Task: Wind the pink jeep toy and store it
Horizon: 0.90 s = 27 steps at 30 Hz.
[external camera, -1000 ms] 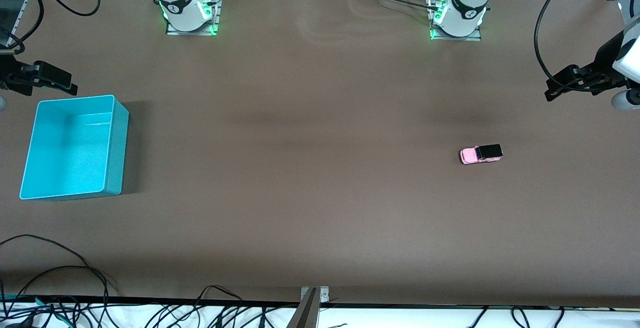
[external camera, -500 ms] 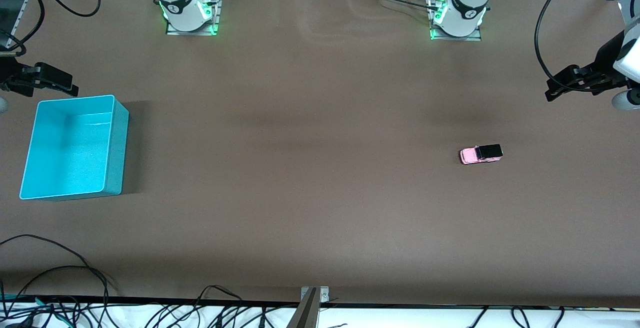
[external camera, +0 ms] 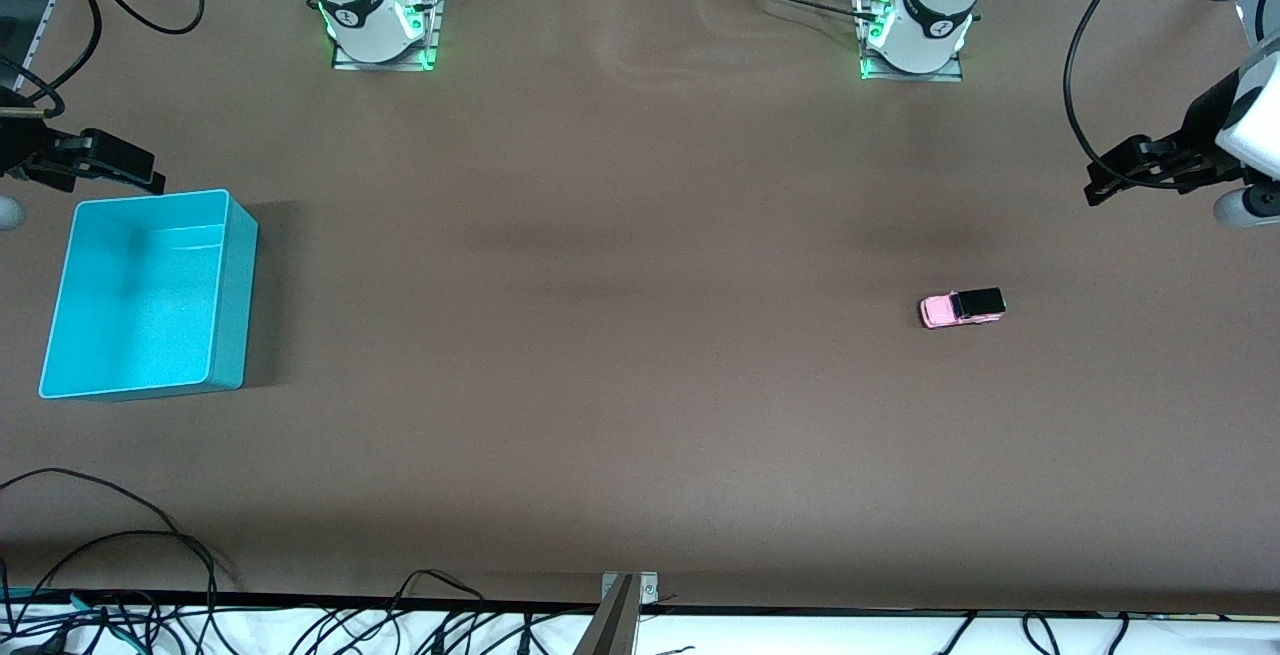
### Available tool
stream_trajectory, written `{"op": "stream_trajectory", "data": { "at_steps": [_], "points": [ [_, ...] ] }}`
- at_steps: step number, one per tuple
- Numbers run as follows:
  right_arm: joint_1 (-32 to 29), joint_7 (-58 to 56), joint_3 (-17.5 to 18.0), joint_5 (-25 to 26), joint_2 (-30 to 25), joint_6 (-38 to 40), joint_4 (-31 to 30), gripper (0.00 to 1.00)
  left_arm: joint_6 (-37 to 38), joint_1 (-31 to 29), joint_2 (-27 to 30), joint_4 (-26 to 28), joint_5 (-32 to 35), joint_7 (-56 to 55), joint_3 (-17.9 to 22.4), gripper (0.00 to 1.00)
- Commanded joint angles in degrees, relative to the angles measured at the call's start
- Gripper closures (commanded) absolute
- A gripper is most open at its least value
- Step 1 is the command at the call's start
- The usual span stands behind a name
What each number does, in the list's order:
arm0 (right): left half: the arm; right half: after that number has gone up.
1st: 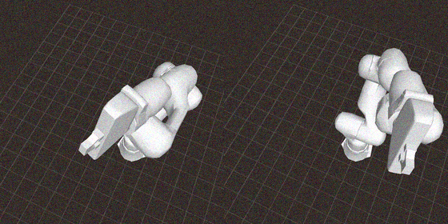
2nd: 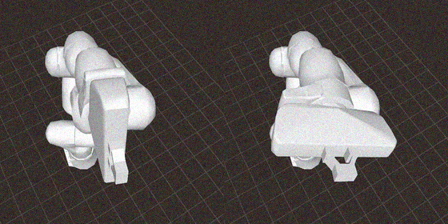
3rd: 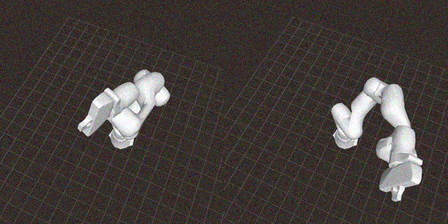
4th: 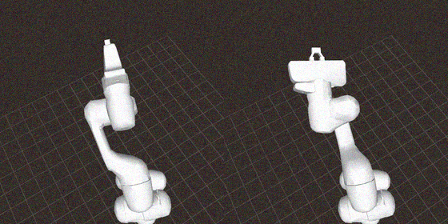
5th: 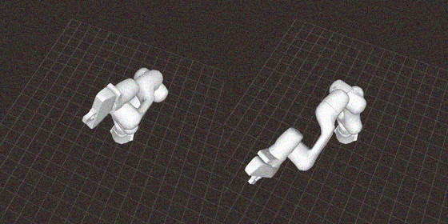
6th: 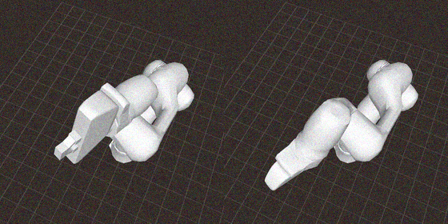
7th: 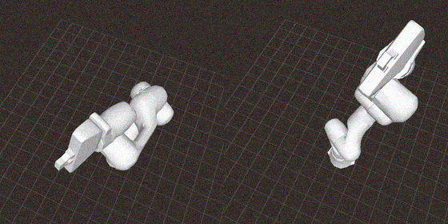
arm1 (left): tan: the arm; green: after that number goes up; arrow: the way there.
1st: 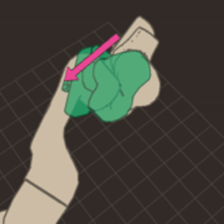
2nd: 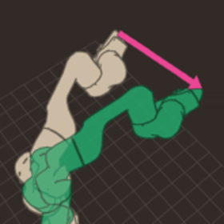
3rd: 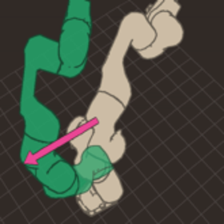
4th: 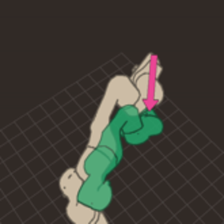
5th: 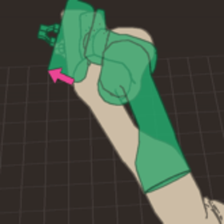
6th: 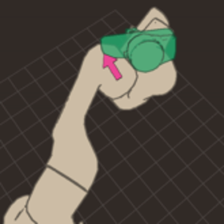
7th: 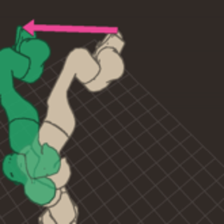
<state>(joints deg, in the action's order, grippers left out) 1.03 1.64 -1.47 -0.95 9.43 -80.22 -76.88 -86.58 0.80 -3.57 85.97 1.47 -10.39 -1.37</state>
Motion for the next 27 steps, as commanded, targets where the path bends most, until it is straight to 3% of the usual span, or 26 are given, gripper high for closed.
{"op": "stream_trajectory", "data": {
  "at_steps": [1, 27],
  "points": [
    [0.1, 1.1, 0.2, 1.0, 0.6, 0.8, 1.6, 0.0, 1.3, 0.4, -1.5, -2.0, -0.7, -0.3, -0.1, 0.0],
    [-0.4, 0.3, -0.2, 0.7, 0.7, 0.7, 1.6, 0.0, 1.2, -1.4, -6.2, -0.2, -0.8, 0.4, 0.1, 0.0]
  ]
}}
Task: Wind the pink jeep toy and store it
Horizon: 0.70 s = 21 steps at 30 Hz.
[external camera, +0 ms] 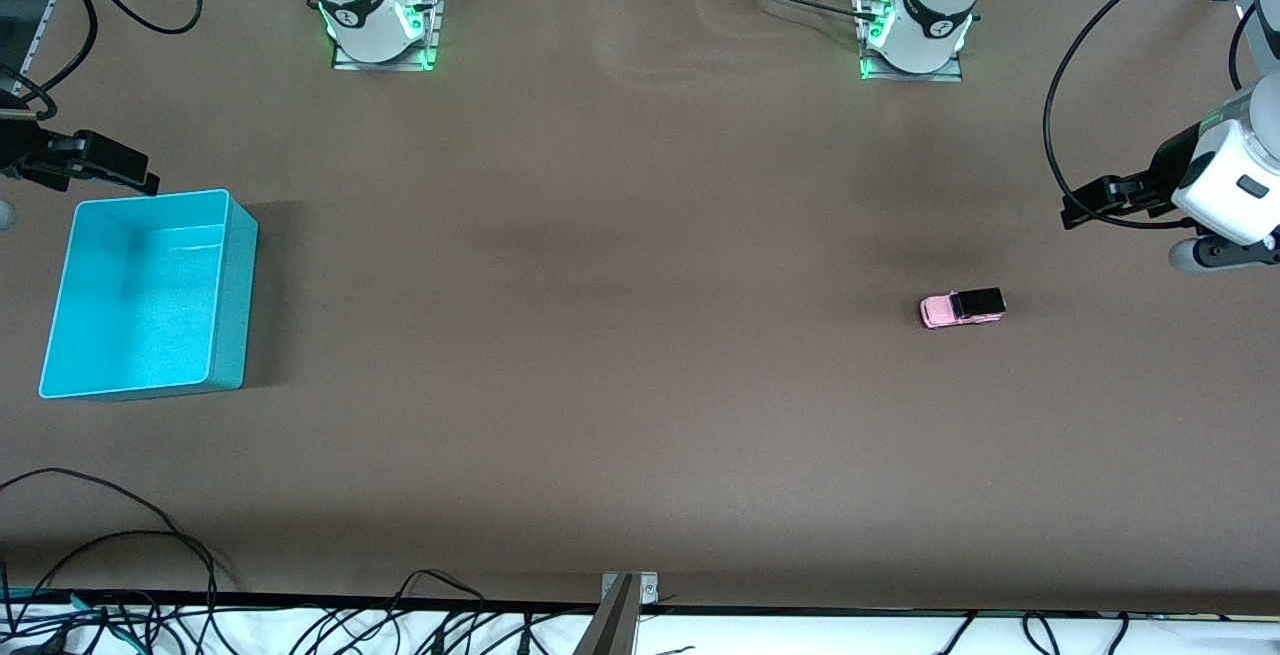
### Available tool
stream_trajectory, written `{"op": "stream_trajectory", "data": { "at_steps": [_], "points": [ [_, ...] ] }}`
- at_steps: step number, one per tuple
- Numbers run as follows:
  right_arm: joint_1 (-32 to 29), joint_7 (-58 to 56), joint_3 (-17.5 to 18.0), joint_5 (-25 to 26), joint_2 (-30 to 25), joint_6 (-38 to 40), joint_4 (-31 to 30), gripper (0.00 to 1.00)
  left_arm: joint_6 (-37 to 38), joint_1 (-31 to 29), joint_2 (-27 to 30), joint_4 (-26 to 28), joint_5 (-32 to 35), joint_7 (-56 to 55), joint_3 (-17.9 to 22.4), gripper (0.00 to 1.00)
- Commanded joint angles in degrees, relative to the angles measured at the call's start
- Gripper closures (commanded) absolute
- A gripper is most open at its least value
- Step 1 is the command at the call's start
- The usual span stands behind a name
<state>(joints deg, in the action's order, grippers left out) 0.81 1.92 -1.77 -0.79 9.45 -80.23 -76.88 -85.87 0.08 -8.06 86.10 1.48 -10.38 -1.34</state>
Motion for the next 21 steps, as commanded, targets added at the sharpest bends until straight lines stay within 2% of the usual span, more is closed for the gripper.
{"op": "stream_trajectory", "data": {
  "at_steps": [1, 5, 21],
  "points": [
    [-0.1, 0.0, 0.1, 0.5, 0.7, 0.6, 1.6, 0.0, 0.3, -0.7, -1.7, 0.4, -0.8, 0.3, 0.1, 0.0],
    [-0.2, 0.0, 0.1, 0.6, 0.7, 0.3, 1.6, 0.0, -1.0, -0.7, -1.8, 3.0, -0.8, 0.3, 0.0, 0.0],
    [-0.2, 0.0, 0.1, 0.5, 0.7, 0.2, 1.6, 0.0, -17.4, -1.5, -1.7, 15.8, -0.6, 0.4, 0.1, 0.0]
  ]
}}
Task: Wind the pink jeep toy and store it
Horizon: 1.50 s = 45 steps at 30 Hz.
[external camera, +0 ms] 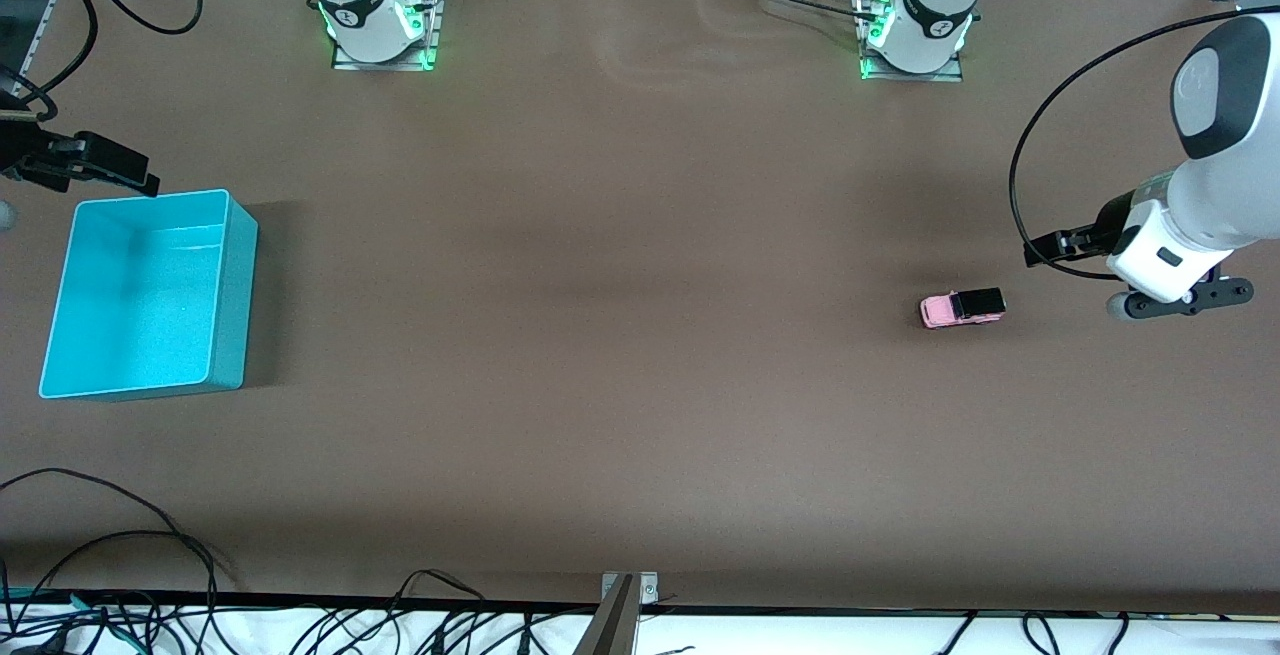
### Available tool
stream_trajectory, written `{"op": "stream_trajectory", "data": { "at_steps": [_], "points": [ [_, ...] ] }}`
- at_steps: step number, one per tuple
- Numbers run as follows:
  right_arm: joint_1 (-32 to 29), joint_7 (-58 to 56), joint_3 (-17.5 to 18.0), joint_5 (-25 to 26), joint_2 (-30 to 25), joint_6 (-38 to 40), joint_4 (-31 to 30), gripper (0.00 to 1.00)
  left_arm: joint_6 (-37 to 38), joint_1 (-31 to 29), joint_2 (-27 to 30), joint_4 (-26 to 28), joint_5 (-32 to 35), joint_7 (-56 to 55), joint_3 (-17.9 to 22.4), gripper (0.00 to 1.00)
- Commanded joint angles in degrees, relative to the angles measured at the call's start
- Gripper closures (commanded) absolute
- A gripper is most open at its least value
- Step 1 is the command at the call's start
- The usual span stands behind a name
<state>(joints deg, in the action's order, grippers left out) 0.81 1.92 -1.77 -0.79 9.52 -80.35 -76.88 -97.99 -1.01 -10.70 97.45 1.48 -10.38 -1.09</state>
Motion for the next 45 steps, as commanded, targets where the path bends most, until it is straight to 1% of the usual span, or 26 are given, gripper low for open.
{"op": "stream_trajectory", "data": {
  "at_steps": [1, 12, 17, 26, 31, 33, 39, 42, 45],
  "points": [
    [-0.2, 0.0, 0.1, 0.5, 0.7, 0.4, 1.6, 0.0, -6.6, -0.5, 0.9, 5.5, -0.6, 0.4, -0.1, 0.0],
    [-0.2, 0.0, 0.1, 0.5, 0.9, -0.7, 1.6, 0.0, -15.4, -0.5, 0.2, 12.1, -0.6, 0.4, -0.1, 0.0],
    [-0.1, 0.0, 0.1, 0.5, 0.9, -0.7, 1.4, 0.0, -19.3, -1.4, -0.4, 15.0, -0.7, 0.4, -0.1, 0.0],
    [-0.2, 0.0, 0.1, 0.6, 0.9, -0.8, 1.4, 0.0, -26.8, -1.4, -2.6, 19.7, -0.6, 0.5, -0.1, 0.0],
    [-0.6, 0.0, 0.1, 0.5, 0.9, -0.8, 1.4, 0.0, -30.0, -1.4, -4.3, 21.2, -0.5, 0.5, -0.1, 0.0],
    [-0.7, 0.0, 0.1, 0.5, 0.9, -0.8, 1.4, 0.0, -30.5, -1.4, -5.3, 22.7, -0.2, 4.8, -0.2, 0.0],
    [-0.7, 0.0, 0.1, 0.5, 1.1, -0.8, 1.3, 0.0, -31.0, -1.4, -5.6, 23.1, -0.2, 16.8, -0.1, 0.0],
    [-0.6, 0.0, 0.1, 0.5, 1.4, -0.9, 1.3, 0.0, -32.7, -1.5, -5.8, 23.6, -0.2, 25.6, -0.1, 0.0],
    [-0.6, 0.1, 0.1, 0.5, 1.4, -0.9, 1.3, 0.0, -34.1, -1.8, -6.3, 24.7, -0.2, 31.9, -0.2, 0.0]
  ]
}}
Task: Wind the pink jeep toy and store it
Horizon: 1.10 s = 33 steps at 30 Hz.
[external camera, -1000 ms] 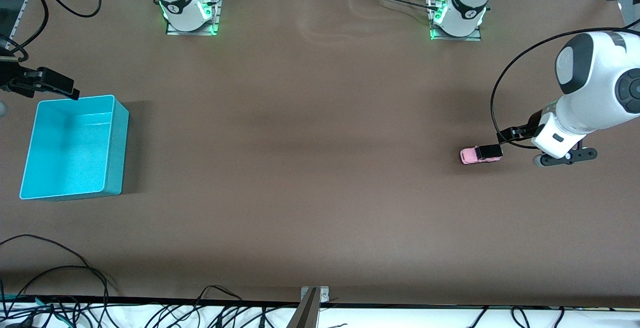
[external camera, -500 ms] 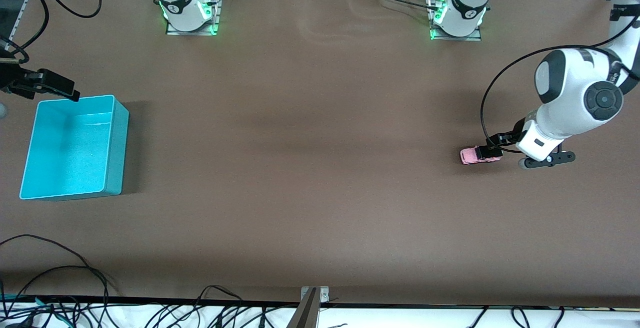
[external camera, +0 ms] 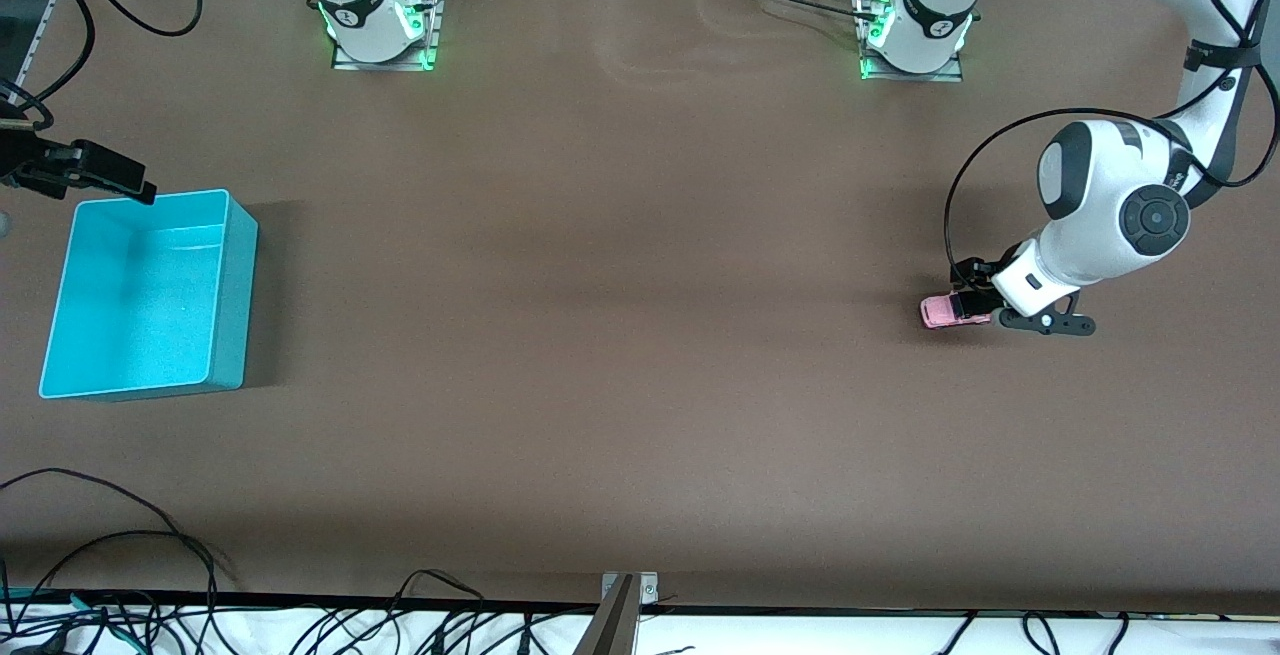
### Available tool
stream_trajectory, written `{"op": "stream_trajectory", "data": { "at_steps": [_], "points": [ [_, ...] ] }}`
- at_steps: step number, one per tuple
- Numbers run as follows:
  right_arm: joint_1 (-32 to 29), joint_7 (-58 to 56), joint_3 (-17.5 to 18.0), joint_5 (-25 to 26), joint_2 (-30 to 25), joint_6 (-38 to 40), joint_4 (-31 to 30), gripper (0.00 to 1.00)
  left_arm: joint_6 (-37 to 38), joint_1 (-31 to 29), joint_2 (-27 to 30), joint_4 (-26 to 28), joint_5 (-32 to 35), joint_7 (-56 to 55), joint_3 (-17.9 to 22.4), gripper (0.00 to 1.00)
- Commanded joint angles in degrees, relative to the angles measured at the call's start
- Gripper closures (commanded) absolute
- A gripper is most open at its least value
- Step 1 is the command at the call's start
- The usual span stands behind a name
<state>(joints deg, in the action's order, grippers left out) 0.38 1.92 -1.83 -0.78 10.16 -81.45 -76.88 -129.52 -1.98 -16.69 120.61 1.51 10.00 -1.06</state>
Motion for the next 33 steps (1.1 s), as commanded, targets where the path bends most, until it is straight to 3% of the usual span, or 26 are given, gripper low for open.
{"op": "stream_trajectory", "data": {
  "at_steps": [1, 22, 33],
  "points": [
    [-0.2, 0.1, 0.2, 0.5, 0.7, 0.2, 1.3, 0.0, -3.0, -0.9, -0.3, 2.3, -0.3, 13.3, -0.2, 0.0],
    [-1.0, 0.2, 0.2, 0.4, 1.3, -0.4, 1.3, 0.0, -9.3, -2.1, -1.8, 5.9, -0.7, 61.2, -0.3, 0.0],
    [-0.8, 0.2, 0.2, 0.3, 1.3, -0.4, 1.3, 0.0, -14.8, -2.1, -4.3, 6.1, -0.3, 66.3, -0.2, 0.0]
  ]
}}
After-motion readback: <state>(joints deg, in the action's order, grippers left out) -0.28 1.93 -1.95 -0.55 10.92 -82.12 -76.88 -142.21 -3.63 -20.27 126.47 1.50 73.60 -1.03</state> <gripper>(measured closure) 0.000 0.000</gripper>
